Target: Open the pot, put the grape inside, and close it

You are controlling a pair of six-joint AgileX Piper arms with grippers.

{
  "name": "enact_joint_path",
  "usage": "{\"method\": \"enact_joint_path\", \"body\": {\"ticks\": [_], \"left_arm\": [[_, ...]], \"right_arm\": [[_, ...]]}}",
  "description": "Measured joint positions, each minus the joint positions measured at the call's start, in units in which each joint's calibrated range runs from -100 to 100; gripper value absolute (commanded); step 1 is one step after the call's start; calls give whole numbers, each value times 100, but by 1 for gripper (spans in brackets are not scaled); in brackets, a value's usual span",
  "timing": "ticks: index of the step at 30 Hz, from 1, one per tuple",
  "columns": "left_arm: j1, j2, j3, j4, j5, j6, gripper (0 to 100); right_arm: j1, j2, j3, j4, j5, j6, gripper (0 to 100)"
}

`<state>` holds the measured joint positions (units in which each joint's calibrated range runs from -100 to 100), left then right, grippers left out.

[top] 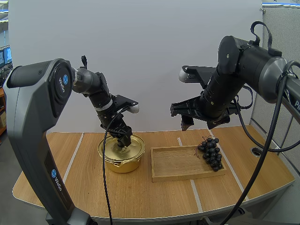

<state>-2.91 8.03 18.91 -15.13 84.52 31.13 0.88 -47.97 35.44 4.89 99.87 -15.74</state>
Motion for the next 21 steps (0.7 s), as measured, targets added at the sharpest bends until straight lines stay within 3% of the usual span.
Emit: {"method": "enact_joint_path", "body": {"ticks": [16,18,20,21], "left_arm": [[0,34,0,0,335,-8,100],[0,34,0,0,335,-8,89],[0,34,0,0,335,-8,60],[0,34,0,0,335,-8,55]], "right_arm": [[0,0,0,11,0,0,100],[0,0,0,11,0,0,100],[0,0,0,11,0,0,100],[0,0,0,11,0,0,100]]}}
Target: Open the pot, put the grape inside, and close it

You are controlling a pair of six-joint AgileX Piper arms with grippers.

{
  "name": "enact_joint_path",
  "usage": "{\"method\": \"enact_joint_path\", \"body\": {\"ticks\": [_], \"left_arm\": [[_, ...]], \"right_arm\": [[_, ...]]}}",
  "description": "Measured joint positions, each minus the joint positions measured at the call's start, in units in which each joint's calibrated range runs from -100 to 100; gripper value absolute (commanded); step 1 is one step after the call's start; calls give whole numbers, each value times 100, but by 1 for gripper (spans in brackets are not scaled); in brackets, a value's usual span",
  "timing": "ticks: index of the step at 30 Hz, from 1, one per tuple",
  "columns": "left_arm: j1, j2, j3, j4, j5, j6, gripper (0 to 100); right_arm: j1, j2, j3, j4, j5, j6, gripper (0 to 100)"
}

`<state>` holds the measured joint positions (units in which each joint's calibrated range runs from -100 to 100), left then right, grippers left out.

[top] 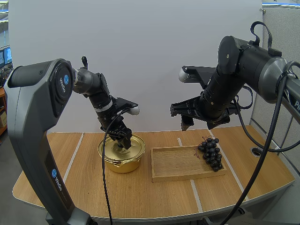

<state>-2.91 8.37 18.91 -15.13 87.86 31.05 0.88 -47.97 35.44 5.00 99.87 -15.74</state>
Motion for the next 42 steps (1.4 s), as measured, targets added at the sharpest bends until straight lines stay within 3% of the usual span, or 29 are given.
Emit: {"method": "enact_joint_path", "body": {"ticks": [3,5,6,21,42], "left_arm": [[0,0,0,0,0,-4,18],[0,0,0,0,0,-43,3],[0,0,0,3,15,-54,0],[0,-99,-292,189,732,-266,0],[0,-2991,-2244,455,1214,-1197,0]], "right_arm": [[0,0,0,0,0,0,100],[0,0,0,0,0,0,100],[0,0,0,0,0,0,100],[0,0,0,0,0,0,100],[0,0,0,11,0,0,100]]}}
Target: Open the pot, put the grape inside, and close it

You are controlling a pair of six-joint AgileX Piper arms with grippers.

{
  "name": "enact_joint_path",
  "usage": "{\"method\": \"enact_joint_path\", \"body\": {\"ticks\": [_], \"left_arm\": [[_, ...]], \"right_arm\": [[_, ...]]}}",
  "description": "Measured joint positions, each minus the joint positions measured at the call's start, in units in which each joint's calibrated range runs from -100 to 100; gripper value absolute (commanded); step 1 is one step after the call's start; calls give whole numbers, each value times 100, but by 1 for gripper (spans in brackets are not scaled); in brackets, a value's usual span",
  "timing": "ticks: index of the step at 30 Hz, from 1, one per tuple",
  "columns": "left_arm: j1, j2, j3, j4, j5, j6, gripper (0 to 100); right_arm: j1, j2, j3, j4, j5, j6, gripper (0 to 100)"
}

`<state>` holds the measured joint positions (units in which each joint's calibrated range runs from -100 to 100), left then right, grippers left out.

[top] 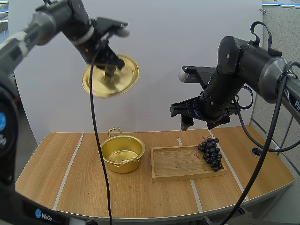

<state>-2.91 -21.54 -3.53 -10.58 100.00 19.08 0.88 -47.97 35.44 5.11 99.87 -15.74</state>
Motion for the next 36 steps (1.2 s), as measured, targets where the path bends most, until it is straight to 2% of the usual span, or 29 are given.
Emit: {"method": "enact_joint_path", "body": {"ticks": [10,22,26,28,32,36], "left_arm": [[0,-519,-547,231,0,-430,0],[0,-716,-734,352,0,-472,0],[0,-984,-887,569,-542,-545,0],[0,-999,-1200,631,-580,-563,0],[0,-999,-1559,642,-616,-574,0],[0,-1011,-1983,642,-749,-583,0]], "right_arm": [[0,0,0,0,0,0,100],[0,0,0,-38,0,0,100],[0,0,0,-360,-209,119,100],[0,190,0,-755,-426,240,100],[-55,898,0,-849,-580,270,100],[-351,1306,0,-873,-833,270,100]]}}
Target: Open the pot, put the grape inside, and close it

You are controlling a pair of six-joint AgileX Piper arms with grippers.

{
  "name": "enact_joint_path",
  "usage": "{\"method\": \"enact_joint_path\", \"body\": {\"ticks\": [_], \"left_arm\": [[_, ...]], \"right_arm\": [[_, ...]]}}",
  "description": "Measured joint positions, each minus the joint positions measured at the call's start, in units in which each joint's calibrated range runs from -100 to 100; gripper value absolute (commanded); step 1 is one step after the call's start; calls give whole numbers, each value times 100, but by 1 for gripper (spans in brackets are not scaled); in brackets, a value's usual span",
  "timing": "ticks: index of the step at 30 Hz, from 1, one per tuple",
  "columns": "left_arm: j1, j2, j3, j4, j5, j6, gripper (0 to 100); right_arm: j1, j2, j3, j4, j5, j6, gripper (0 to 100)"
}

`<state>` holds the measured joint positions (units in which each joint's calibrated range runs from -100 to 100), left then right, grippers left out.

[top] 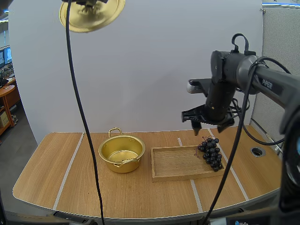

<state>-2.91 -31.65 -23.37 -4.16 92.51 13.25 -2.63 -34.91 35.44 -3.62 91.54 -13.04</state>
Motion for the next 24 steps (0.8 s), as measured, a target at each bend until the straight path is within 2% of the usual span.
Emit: {"method": "enact_joint_path", "body": {"ticks": [3,7,17,24], "left_arm": [[0,-52,-145,0,-488,-8,0],[0,-100,-161,0,-959,-11,0],[0,-104,-161,0,-1047,-11,0],[0,-104,-161,0,-1047,-11,0]], "right_arm": [[-282,416,0,-16,-118,-50,100],[-450,880,0,245,-328,-391,100],[-520,1774,-495,394,-704,-775,100],[-852,2480,-728,702,-966,-1332,100]]}}
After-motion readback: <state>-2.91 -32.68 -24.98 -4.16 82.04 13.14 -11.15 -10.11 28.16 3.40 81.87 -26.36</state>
